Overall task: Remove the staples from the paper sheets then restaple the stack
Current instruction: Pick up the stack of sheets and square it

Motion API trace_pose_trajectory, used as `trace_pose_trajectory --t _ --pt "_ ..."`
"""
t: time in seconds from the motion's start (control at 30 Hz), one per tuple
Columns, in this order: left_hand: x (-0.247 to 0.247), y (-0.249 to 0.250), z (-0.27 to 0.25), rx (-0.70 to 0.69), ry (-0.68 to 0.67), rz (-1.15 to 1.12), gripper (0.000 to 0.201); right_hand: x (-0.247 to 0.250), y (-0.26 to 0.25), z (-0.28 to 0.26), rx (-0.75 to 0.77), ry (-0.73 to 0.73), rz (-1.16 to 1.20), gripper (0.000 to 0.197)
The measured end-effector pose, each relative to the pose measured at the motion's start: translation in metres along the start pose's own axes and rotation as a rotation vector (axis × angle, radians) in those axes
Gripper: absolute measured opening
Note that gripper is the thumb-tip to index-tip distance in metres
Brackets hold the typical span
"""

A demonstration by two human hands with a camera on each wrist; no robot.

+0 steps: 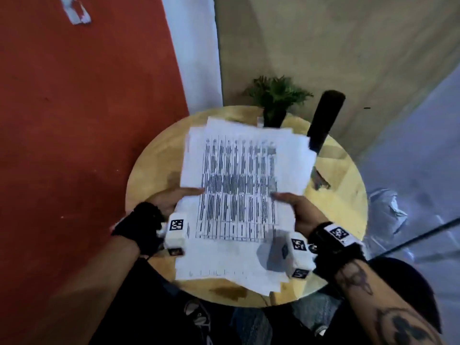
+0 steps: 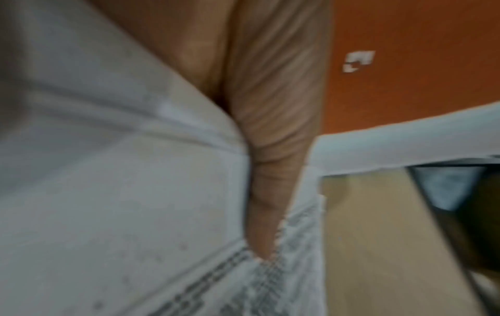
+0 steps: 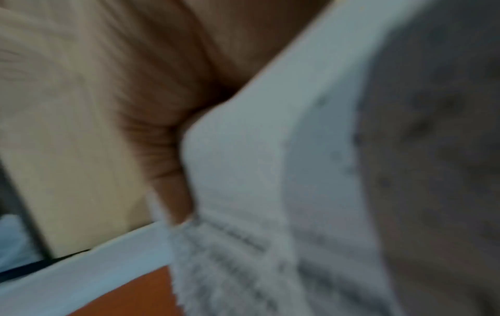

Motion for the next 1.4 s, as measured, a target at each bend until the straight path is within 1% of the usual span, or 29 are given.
trace_pose_trajectory --t 0.07,0.1,0.17,0.23,0.27,0.3,0.33,0.37,0.4,0.47,0.5,0.57,0.6,0.63,0.67,0.7,0.73,0.77,0.8,0.87,0.93,1.0,1.03,1.1,1.17,1.23,1.27,1.33,1.4 --pt "-0.001 -0.048 0.021 0.171 0.108 0.230 0.070 0.023 0.034 0.022 -0.117 0.193 -0.210 0.031" --pt "-0.002 -0.072 0.031 0.236 0.154 0.336 0.066 0.035 0.055 0.036 -0.186 0.230 -0.284 0.038" --pt "-0.008 -0.109 0.042 0.335 0.185 0.394 0.059 0.060 0.091 0.062 -0.318 0.229 -0.393 0.050" --pt "-0.014 -0.123 0.045 0.371 0.199 0.346 0.058 0.079 0.112 0.079 -0.372 0.246 -0.471 0.068" --pt "-0.013 -0.121 0.046 0.361 0.205 0.289 0.059 0.069 0.108 0.069 -0.373 0.258 -0.518 0.064" --pt "-0.010 -0.117 0.046 0.331 0.237 0.244 0.064 0.059 0.104 0.067 -0.337 0.257 -0.544 0.051" --pt "-0.006 -0.113 0.050 0.277 0.279 0.218 0.072 0.051 0.097 0.068 -0.293 0.269 -0.552 0.045" --pt "-0.004 -0.101 0.050 0.202 0.322 0.213 0.078 0.043 0.087 0.070 -0.218 0.279 -0.591 0.045" --pt "-0.003 -0.086 0.052 0.098 0.377 0.212 0.074 0.031 0.073 0.071 -0.120 0.338 -0.656 0.045" --pt "-0.011 -0.043 0.037 -0.152 0.554 0.206 0.052 0.003 0.043 0.065 0.203 0.462 -0.755 0.039" --pt "-0.018 -0.022 0.025 -0.276 0.627 0.169 0.043 -0.012 0.030 0.055 0.387 0.485 -0.739 0.034" --pt "-0.028 0.010 0.000 -0.487 0.688 0.024 0.030 -0.029 0.013 0.028 0.735 0.485 -0.553 0.021" --pt "-0.032 0.021 -0.012 -0.562 0.705 -0.044 0.025 -0.032 0.006 0.013 0.853 0.479 -0.450 0.017" --pt "-0.031 0.028 -0.022 -0.614 0.723 -0.099 0.019 -0.033 0.000 -0.002 0.926 0.469 -0.373 0.015" --pt "-0.031 0.031 -0.032 -0.660 0.735 -0.157 0.014 -0.032 -0.002 -0.013 0.951 0.457 -0.328 0.015" --pt "-0.030 0.036 -0.041 -0.710 0.725 -0.208 0.015 -0.028 -0.004 -0.020 0.946 0.440 -0.286 0.014" --pt "-0.030 0.036 -0.044 -0.743 0.717 -0.248 0.023 -0.024 -0.002 -0.023 0.912 0.396 -0.234 0.015" --pt "-0.030 0.032 -0.044 -0.766 0.696 -0.278 0.029 -0.019 0.001 -0.025 0.857 0.332 -0.195 0.019" --pt "-0.033 0.026 -0.044 -0.775 0.686 -0.315 0.027 -0.013 0.008 -0.025 0.793 0.258 -0.190 0.025" --pt "-0.033 0.009 -0.034 -0.726 0.686 -0.361 0.039 0.001 0.024 -0.021 0.671 0.172 -0.231 0.034" --pt "-0.033 -0.005 -0.024 -0.652 0.659 -0.361 0.029 0.011 0.035 -0.016 0.565 0.166 -0.245 0.037" --pt "-0.028 -0.016 -0.017 -0.620 0.594 -0.348 0.029 0.017 0.036 -0.012 0.528 0.159 -0.233 0.038" --pt "-0.024 -0.021 -0.016 -0.605 0.566 -0.351 0.038 0.019 0.035 -0.011 0.511 0.146 -0.210 0.039" --pt "-0.016 -0.026 -0.015 -0.600 0.519 -0.345 0.070 0.023 0.033 -0.008 0.495 0.114 -0.165 0.042" --pt "-0.018 -0.024 -0.019 -0.610 0.503 -0.296 0.080 0.020 0.031 -0.005 0.503 0.078 -0.198 0.048" --pt "-0.025 -0.013 -0.024 -0.625 0.441 -0.245 0.081 0.010 0.029 -0.002 0.517 0.052 -0.276 0.054" --pt "-0.026 -0.008 -0.024 -0.627 0.420 -0.236 0.075 0.007 0.027 0.001 0.522 0.051 -0.282 0.054" --pt "-0.020 0.002 -0.027 -0.639 0.405 -0.227 0.062 0.005 0.020 0.002 0.521 0.043 -0.228 0.048" --pt "-0.012 0.009 -0.027 -0.630 0.385 -0.209 0.059 0.005 0.011 0.000 0.510 -0.012 -0.225 0.044"
Point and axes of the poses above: each hand's wrist, its own z-axis towards the middle knuckle, its own x-axis out of the back of the hand, y = z × x, the point moved 3 cm from there along z, towards the middle knuckle, and after that the axes turned 13 degrees about z, right-handed, at the moved point
